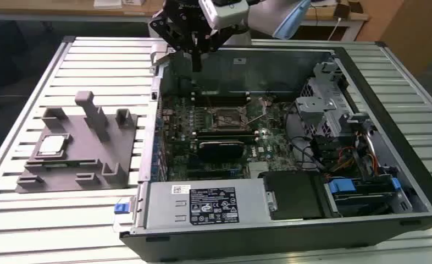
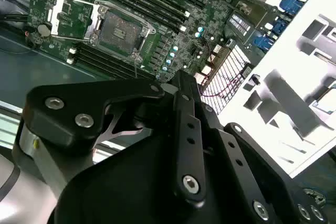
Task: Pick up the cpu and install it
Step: 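Reach for the cpu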
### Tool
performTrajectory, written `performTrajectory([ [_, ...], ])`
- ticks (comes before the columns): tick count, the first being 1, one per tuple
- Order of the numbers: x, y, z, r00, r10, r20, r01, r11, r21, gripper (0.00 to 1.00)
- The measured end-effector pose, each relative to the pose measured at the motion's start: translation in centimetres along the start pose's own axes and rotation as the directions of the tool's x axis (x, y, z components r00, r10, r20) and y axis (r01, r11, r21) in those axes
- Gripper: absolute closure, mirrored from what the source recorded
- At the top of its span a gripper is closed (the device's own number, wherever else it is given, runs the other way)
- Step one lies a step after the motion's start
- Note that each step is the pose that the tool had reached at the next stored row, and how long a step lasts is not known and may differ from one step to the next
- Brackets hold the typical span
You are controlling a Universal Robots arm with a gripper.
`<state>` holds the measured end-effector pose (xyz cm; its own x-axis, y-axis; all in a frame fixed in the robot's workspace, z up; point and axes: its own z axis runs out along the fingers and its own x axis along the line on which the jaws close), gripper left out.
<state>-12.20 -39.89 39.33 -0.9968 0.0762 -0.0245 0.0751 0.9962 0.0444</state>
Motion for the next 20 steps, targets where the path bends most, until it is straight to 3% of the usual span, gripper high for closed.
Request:
performTrajectory([
  [9,0.17,-0.01,0.0,1.0,0.0,0.0,0.0,1.0,0.0,0.89],
  [20,0.94,0.0,0.03,1.0,0.006,0.0003,-0.006,1.0,0.0001,0.89],
])
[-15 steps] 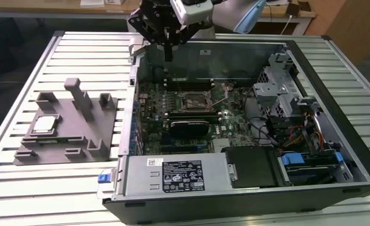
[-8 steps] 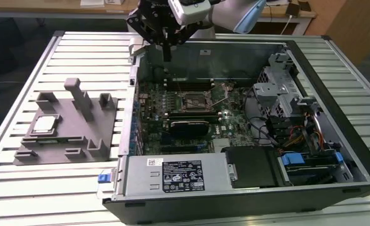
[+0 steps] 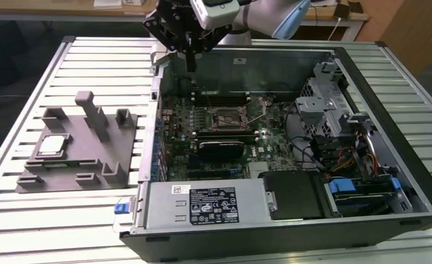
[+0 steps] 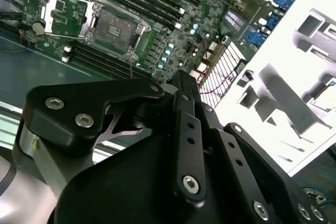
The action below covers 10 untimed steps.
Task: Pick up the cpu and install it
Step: 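Reach for the cpu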
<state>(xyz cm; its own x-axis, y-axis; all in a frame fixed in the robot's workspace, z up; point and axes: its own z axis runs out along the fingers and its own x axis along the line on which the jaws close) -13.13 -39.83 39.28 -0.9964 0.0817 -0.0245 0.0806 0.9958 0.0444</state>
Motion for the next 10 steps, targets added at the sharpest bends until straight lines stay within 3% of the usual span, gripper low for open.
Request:
performTrajectory([
  [10,0.92,0.04,0.03,1.0,0.004,0.0002,-0.004,1.0,0.0001,0.89],
])
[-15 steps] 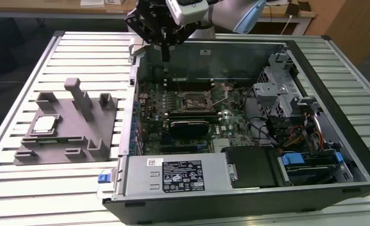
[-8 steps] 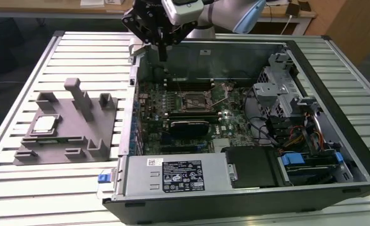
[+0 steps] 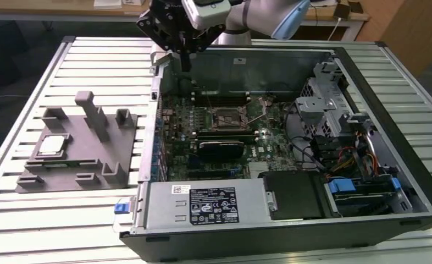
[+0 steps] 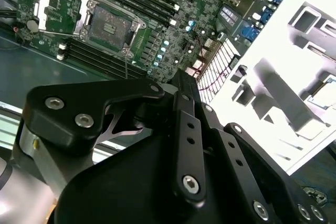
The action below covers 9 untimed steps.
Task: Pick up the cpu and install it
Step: 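Reach for the cpu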
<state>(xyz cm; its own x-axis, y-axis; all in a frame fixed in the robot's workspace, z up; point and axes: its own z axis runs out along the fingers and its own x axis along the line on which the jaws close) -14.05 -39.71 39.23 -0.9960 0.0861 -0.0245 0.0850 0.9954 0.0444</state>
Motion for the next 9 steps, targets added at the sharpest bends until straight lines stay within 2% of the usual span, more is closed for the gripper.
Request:
performTrajectory([
  [9,1.05,-0.05,0.0,1.0,0.003,0.0001,-0.003,1.0,0.0001,0.89],
])
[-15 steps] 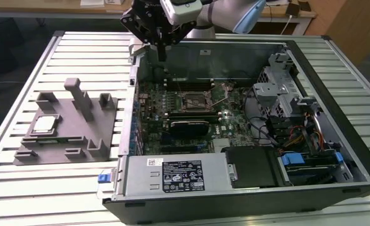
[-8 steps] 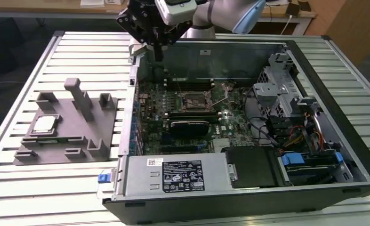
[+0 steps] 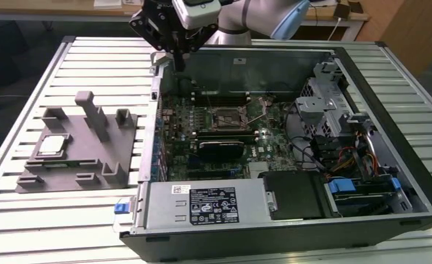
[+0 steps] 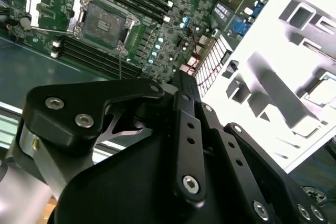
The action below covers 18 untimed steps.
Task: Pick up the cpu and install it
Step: 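Reach for the cpu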
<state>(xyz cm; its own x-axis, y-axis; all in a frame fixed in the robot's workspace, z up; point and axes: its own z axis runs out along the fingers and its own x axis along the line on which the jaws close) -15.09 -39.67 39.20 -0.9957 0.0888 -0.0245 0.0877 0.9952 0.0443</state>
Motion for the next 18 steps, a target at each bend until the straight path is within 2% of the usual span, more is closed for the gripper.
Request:
performTrajectory([
  [18,2.4,0.09,0.3,1.0,0.004,0.0001,-0.004,1.0,0.0001,0.89],
])
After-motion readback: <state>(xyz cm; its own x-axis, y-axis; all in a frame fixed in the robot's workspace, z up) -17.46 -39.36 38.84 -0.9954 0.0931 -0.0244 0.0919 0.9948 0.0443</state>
